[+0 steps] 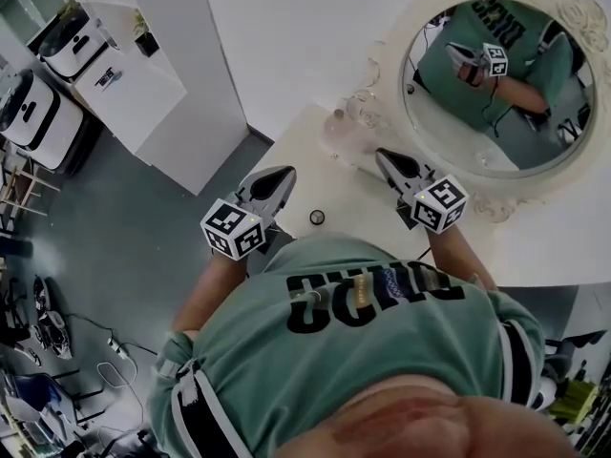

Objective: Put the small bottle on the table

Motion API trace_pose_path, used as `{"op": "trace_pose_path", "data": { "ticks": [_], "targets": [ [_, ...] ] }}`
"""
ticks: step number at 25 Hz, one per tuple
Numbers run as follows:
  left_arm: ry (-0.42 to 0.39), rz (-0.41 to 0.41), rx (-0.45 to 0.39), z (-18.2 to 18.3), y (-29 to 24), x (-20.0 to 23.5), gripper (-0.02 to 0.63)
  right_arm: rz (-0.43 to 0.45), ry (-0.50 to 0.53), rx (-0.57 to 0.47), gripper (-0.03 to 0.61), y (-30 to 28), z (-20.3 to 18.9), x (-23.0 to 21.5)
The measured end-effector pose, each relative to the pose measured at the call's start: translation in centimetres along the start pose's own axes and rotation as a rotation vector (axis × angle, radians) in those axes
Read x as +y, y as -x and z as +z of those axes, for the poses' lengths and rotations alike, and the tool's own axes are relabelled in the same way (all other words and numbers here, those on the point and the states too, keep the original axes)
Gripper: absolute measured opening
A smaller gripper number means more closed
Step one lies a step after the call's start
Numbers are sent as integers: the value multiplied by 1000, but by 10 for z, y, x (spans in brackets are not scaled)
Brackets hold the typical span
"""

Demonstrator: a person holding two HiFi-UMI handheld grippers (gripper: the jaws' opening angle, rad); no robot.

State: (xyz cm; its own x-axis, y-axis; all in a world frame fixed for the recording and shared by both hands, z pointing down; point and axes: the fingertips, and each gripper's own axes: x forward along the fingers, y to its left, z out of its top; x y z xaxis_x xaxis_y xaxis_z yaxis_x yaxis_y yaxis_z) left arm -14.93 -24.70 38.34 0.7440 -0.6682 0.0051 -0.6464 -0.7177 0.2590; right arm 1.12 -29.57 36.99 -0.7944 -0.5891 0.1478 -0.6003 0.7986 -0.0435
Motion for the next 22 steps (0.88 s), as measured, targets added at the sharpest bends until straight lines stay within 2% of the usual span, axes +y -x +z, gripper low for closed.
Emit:
{"op": "trace_pose_path", "data": {
  "ticks": [22],
  "targets": [
    [9,23,0,-2,13,-3,11,9,25,31,-6,2,-4,7]
  ]
}}
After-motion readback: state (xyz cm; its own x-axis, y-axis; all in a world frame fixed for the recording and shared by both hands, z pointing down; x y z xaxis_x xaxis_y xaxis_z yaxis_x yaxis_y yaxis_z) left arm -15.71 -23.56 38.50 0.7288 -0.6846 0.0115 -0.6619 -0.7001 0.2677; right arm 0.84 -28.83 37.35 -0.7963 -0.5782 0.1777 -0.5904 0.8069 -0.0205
